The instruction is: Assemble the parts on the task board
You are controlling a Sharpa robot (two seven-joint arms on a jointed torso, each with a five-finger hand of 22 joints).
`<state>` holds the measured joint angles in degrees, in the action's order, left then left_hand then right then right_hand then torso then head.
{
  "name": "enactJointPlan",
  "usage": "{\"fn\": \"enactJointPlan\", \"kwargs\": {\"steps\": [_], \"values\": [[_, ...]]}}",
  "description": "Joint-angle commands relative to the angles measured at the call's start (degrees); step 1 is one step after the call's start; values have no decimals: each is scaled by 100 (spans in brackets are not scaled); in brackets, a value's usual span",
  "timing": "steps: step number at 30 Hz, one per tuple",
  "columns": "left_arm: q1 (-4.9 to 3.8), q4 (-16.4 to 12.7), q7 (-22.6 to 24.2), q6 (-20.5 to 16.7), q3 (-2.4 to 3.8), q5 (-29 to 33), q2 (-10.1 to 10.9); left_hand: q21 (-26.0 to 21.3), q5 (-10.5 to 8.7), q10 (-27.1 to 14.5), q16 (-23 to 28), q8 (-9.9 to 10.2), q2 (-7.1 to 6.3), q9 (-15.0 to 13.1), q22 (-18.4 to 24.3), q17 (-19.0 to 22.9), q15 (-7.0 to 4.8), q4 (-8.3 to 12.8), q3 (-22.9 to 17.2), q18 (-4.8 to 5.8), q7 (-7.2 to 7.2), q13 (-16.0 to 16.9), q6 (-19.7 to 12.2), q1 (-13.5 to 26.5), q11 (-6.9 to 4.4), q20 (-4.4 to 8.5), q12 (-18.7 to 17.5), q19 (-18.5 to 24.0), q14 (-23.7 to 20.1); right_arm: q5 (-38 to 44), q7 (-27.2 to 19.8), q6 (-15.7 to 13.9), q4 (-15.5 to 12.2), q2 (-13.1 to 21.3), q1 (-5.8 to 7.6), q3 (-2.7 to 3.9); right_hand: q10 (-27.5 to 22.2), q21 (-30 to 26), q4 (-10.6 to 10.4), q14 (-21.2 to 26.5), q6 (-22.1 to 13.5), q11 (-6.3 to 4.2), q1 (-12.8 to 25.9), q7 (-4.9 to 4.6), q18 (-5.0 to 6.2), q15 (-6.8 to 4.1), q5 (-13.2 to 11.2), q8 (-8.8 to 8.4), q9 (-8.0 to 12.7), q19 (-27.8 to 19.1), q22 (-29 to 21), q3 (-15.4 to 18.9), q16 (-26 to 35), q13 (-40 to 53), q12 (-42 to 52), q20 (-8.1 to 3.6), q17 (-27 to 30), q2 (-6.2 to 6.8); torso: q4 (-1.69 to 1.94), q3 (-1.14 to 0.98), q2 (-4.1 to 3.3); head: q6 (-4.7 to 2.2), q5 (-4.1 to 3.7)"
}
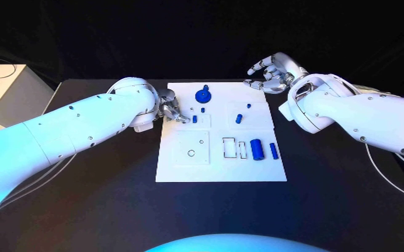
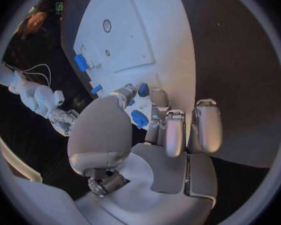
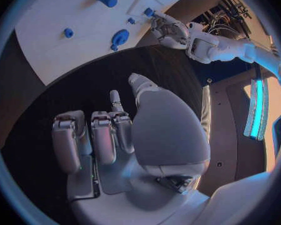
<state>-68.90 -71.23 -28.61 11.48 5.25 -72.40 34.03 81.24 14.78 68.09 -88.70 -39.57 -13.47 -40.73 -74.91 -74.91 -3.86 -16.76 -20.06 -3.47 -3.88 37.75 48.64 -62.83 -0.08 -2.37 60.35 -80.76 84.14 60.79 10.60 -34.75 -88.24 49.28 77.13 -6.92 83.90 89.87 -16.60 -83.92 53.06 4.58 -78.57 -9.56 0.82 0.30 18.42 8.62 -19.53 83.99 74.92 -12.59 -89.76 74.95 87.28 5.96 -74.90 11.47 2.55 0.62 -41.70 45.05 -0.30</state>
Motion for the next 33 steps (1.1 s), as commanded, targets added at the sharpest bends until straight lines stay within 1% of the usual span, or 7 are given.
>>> {"fn": "enactJointPlan", "kwargs": {"steps": [1, 6, 14, 25, 27, 30, 33], "values": [[48, -39, -125, 80, -27, -84, 37, -33, -113, -50, 30, -16, 55, -9, -97, -1202, 43, 2, 96, -13, -10, -20, 16, 1, -4, -23, 17, 10, 481, 37, -67, 36, -11, 4, -7, 1, 316, 13, 6, -590, -9, 1, 51, 20, -82, 4, 24, 17, -8, 601, 1508, -39, -1, 1219, -18, 26, -1442, -10, 0, -1, 2, 3, -4], [48, -109, -125, 89, -25, -82, 83, -47, -298, -77, 38, -16, 109, -12, -82, -1187, 46, -1, 274, -17, -12, -48, 1, -3, -1, -28, 18, 21, 475, 37, -65, 41, -12, 7, -11, 1, 318, 13, 5, -591, -10, 1, 53, 20, -82, 4, 27, 16, -8, 601, 1508, -39, -1, 1221, -16, 26, -1443, -10, -1, -1, 2, 3, -6], [51, -260, -90, -21, -17, 284, 201, -92, -417, -120, 53, -19, 150, -18, -22, -1157, 52, -4, 425, -33, -19, -94, -25, -52, 6, -33, 9, 65, 464, 37, -64, 45, -14, 11, -18, 1, 314, 13, 5, -591, -11, 1, 57, 20, -82, 5, 36, 16, -8, 601, 1508, -42, -1, 1217, -19, 26, -1443, -13, -2, -2, -1, -12, -9], [65, -483, 39, -267, 109, 1068, 440, -270, -438, -507, 151, -59, 270, -9, 207, -967, 117, 8, 819, -91, -92, -482, -233, -484, 76, -92, -136, 250, 376, 37, -66, 47, -21, 19, -31, 1, 314, 13, 5, -591, -11, 1, 57, 20, -82, 5, 36, 16, -8, 601, 1508, -42, -1, 1217, -19, 26, -1443, -13, 0, -10, 6, -27, -4], [74, -529, 110, -297, 152, 1155, 499, -352, -405, -636, 206, -72, 300, 5, 312, -861, 141, 8, 845, -117, -121, -583, -301, -680, 101, -112, -174, 334, 325, 37, -67, 47, -23, 23, -33, 1, 317, 13, 8, -590, -12, 1, 58, 20, -82, 4, 46, 16, -8, 601, 1508, -45, 0, 1220, -17, 26, -1439, -14, -4, -8, 4, -34, -6], [112, -600, 395, -389, 272, 1315, 596, -545, -343, -902, 329, 5, 346, 113, 551, -623, 214, 15, 732, -173, -216, -634, -525, -1173, 186, -166, -217, 532, 194, 37, -71, 41, -26, 32, -36, 1, 317, 13, 8, -590, -12, 1, 58, 20, -82, 4, 46, 16, -8, 601, 1508, -45, 0, 1220, -17, 26, -1439, -14, -4, -4, 4, -46, -13], [180, -673, 804, -603, 429, 1406, 678, -1416, -321, -1468, 950, 150, 302, 364, 1604, 440, 352, 72, 215, -419, -364, -794, -698, -1959, 325, -303, -432, 1415, -503, 32, -80, 26, -23, 40, -39, 1, 317, 13, 8, -590, -12, 1, 58, 20, -82, 4, 46, 16, -8, 601, 1508, -45, 0, 1220, -17, 26, -1439, -14, 4, -9, 7, -55, -30]]}}
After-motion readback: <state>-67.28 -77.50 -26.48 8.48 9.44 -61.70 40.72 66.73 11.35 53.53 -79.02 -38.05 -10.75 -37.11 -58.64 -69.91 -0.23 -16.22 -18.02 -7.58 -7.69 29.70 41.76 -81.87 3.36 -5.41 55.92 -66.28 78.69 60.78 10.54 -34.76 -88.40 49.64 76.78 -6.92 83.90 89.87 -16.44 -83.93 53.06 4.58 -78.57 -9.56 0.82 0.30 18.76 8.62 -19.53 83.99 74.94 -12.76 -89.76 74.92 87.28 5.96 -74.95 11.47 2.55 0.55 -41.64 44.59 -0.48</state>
